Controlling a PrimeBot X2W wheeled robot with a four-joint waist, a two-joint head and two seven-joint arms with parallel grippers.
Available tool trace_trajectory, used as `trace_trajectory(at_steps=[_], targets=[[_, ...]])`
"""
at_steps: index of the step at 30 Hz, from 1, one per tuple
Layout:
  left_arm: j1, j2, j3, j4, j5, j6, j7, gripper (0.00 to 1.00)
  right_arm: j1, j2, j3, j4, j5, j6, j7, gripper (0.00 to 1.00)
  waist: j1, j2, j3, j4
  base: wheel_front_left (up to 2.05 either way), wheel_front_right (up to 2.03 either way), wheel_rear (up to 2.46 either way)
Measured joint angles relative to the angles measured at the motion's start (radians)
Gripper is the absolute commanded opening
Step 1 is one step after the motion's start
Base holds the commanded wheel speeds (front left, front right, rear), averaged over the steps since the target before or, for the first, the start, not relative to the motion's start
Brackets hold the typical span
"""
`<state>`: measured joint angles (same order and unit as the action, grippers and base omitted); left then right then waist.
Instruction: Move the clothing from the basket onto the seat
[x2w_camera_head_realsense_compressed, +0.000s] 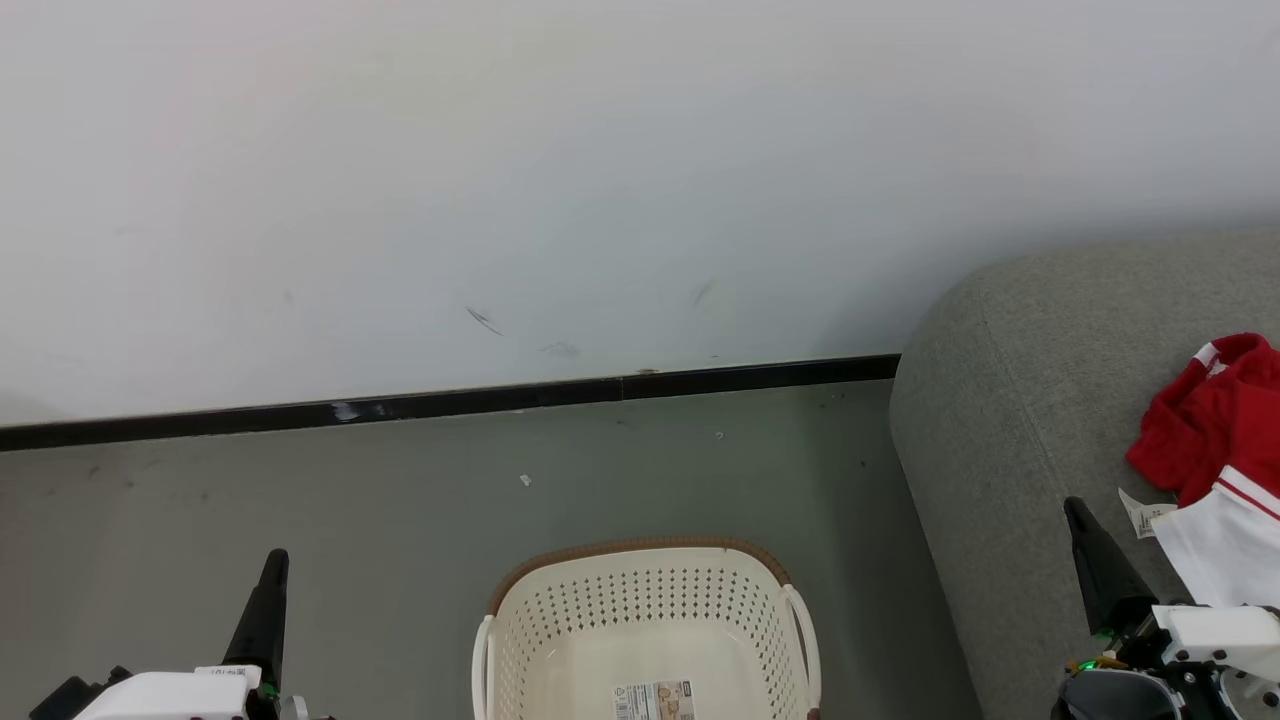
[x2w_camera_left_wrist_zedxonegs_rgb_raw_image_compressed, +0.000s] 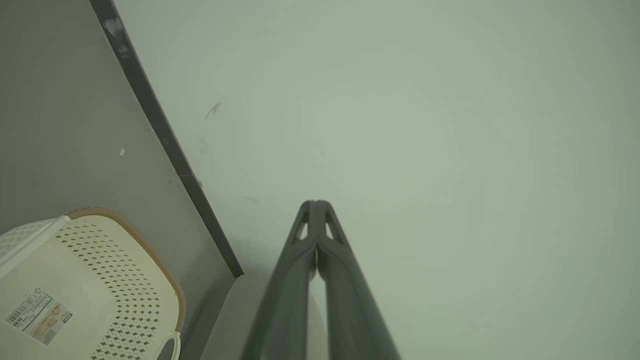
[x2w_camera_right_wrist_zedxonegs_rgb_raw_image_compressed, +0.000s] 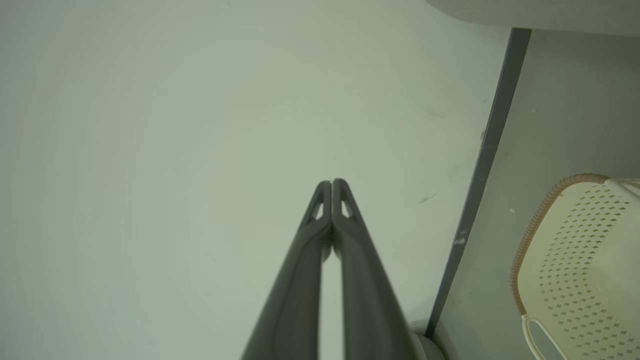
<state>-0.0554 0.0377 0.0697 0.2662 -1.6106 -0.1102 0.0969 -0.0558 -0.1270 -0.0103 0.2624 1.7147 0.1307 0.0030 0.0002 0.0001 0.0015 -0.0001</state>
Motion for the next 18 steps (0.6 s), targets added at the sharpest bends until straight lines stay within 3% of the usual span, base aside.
trace_trajectory(at_steps=[18], targets=[[0.0, 0.0, 0.001, 0.002, 0.0, -0.007, 0.0, 0.0, 0.0, 0.001, -0.002, 0.0, 0.0, 0.0, 0.007, 0.0, 0.0, 0.0, 0.0, 0.0, 0.0, 0.0, 0.0]])
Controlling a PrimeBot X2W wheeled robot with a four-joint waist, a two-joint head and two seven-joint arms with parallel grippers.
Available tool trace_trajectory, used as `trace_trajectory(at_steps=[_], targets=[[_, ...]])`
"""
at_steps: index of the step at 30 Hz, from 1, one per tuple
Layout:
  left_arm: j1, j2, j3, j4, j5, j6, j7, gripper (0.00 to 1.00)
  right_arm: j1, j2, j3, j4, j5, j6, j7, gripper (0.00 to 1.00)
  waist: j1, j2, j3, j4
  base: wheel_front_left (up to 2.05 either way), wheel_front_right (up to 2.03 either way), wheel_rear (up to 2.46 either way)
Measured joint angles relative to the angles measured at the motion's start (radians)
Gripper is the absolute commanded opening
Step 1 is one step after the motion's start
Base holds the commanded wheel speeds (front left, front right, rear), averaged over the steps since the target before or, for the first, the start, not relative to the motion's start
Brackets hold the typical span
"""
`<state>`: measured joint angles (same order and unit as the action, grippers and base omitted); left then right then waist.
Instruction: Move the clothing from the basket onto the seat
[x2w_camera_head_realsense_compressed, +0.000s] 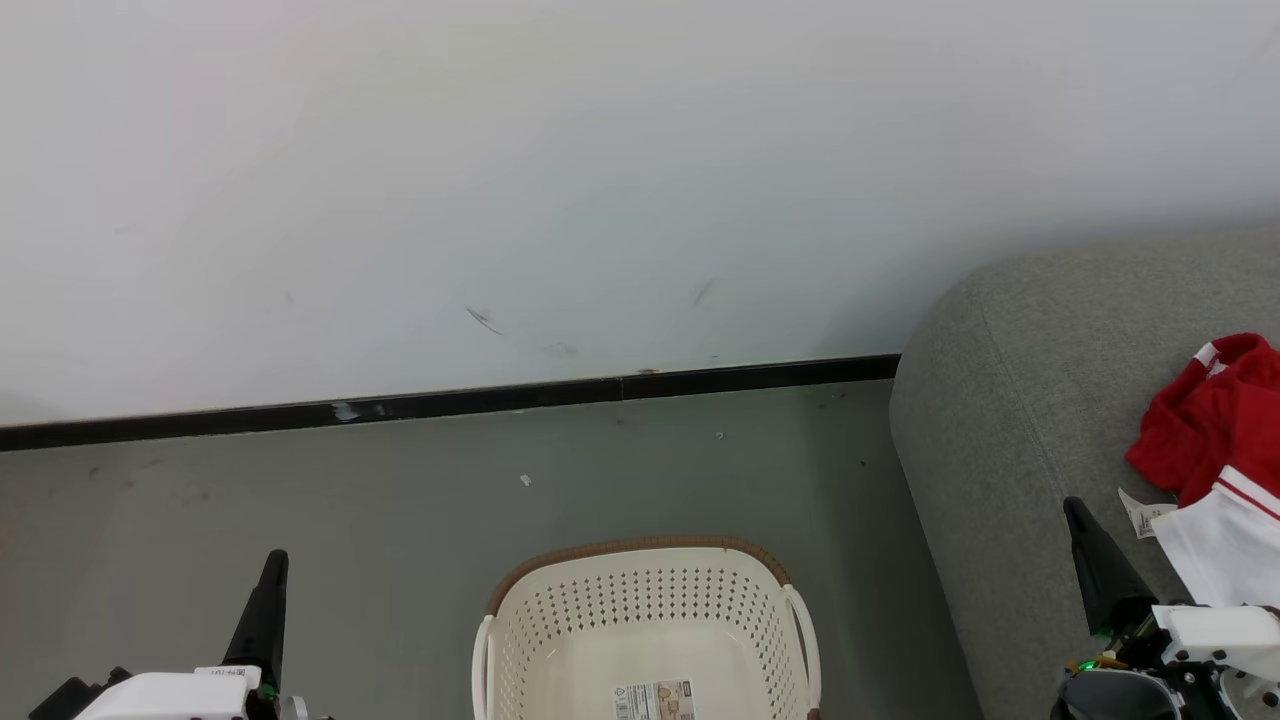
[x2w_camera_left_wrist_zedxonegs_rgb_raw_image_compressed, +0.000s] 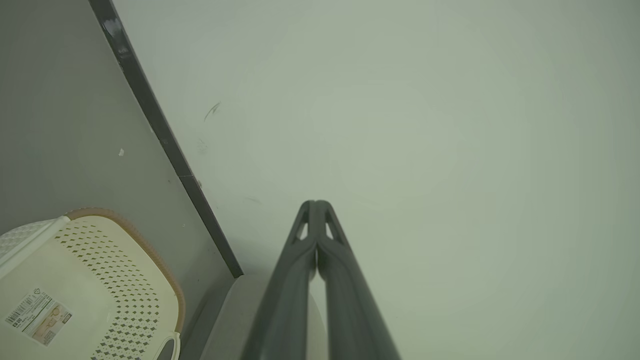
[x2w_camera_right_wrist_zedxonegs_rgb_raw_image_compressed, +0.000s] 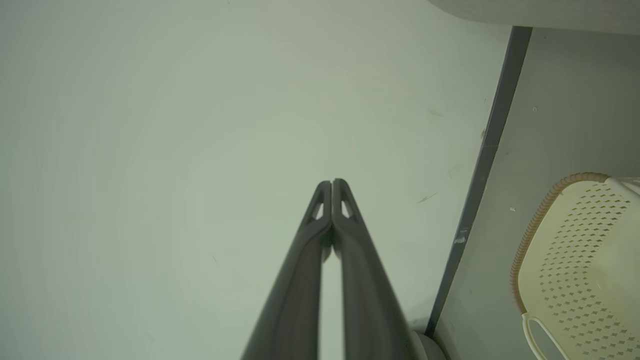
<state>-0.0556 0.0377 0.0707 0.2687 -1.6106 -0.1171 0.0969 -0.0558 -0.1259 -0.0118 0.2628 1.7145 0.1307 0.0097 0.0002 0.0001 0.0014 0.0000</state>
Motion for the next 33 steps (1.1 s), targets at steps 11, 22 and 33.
trace_trajectory(at_steps=[11, 22, 33], targets=[[0.0, 0.0, 0.0, 0.002, 0.0, 0.0, 0.0, 0.0, 0.0, 0.0, -0.001, 0.0, 0.0, 0.0, 0.0, 0.0, 0.0, 0.0, 0.0, 0.0, 0.0, 0.0, 0.0], [0.0, 0.0, 0.0, 0.002, 0.0, 0.0, 0.0, 0.0, 0.0, 0.001, -0.002, 0.0, 0.0, 0.0, 0.0, 0.0, 0.0, 0.0, 0.0, 0.0, 0.0, 0.0, 0.0], [0.0, 0.0, 0.0, 0.002, 0.0, 0.0, 0.0, 0.0, 0.0, 0.002, -0.003, 0.0, -0.001, 0.0, 0.0, 0.0, 0.0, 0.0, 0.0, 0.0, 0.0, 0.0, 0.0]])
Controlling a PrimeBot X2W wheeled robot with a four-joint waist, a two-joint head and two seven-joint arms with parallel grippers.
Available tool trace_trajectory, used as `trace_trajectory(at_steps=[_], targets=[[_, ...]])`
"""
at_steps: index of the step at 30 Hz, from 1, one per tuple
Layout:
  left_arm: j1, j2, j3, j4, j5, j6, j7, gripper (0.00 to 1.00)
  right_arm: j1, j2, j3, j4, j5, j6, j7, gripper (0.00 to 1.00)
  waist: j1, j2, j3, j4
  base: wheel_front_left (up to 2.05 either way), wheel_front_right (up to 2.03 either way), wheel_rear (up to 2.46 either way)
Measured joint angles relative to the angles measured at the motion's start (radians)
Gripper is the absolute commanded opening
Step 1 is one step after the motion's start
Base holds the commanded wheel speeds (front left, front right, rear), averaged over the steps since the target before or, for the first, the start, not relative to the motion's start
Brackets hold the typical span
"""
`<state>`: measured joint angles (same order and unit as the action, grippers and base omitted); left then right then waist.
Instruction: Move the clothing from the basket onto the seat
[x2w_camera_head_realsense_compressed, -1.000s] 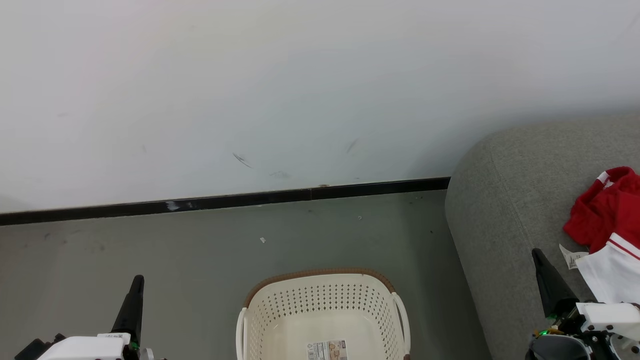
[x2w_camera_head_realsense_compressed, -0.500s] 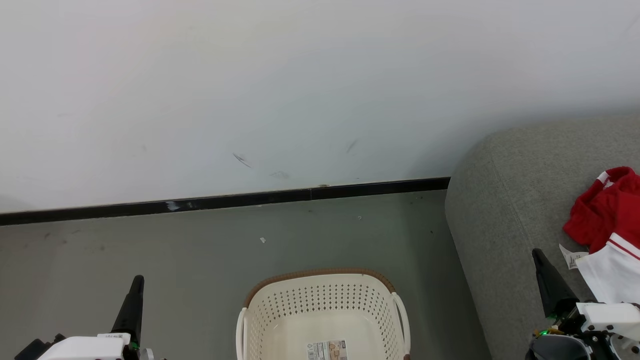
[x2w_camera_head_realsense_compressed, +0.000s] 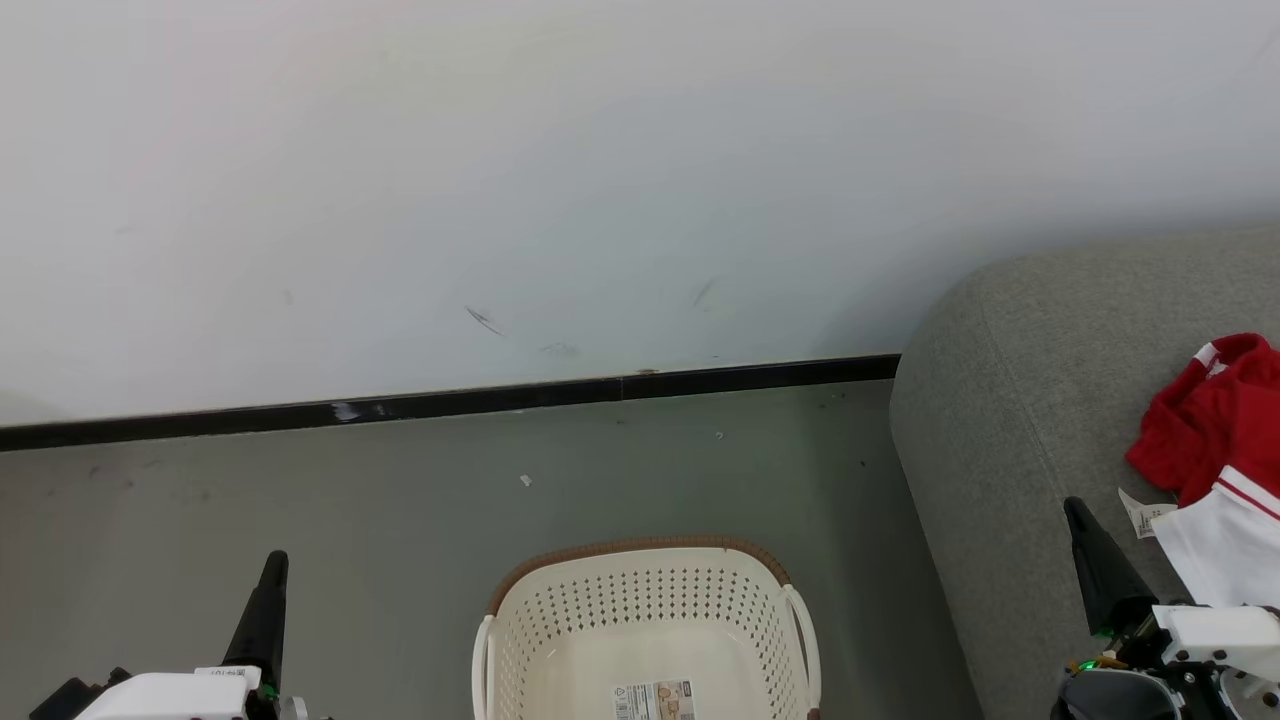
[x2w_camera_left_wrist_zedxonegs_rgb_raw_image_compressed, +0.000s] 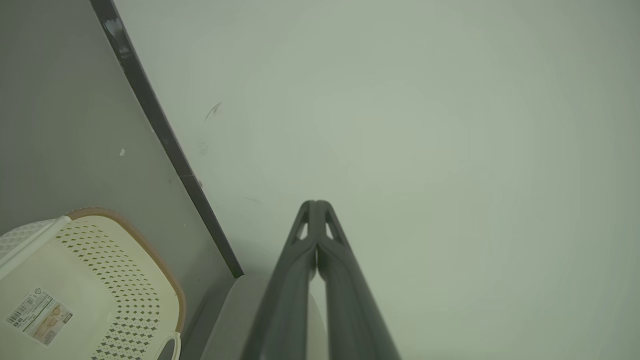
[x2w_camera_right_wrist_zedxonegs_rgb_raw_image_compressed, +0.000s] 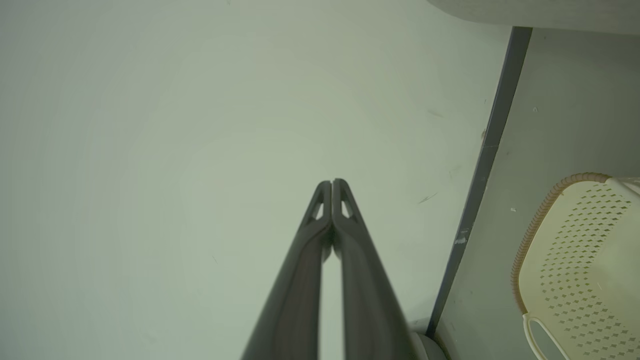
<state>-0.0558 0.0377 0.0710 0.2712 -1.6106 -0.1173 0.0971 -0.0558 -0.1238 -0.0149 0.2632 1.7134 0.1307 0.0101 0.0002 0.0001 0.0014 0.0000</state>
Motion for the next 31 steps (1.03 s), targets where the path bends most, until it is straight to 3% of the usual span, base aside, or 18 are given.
trace_trajectory(at_steps=[31], targets=[[0.0, 0.0, 0.0, 0.001, 0.0, -0.001, 0.003, 0.0, 0.0, 0.002, -0.002, 0.0, 0.0, 0.0, 0.0, 0.0, 0.0, 0.0, 0.0, 0.0, 0.0, 0.0, 0.0]])
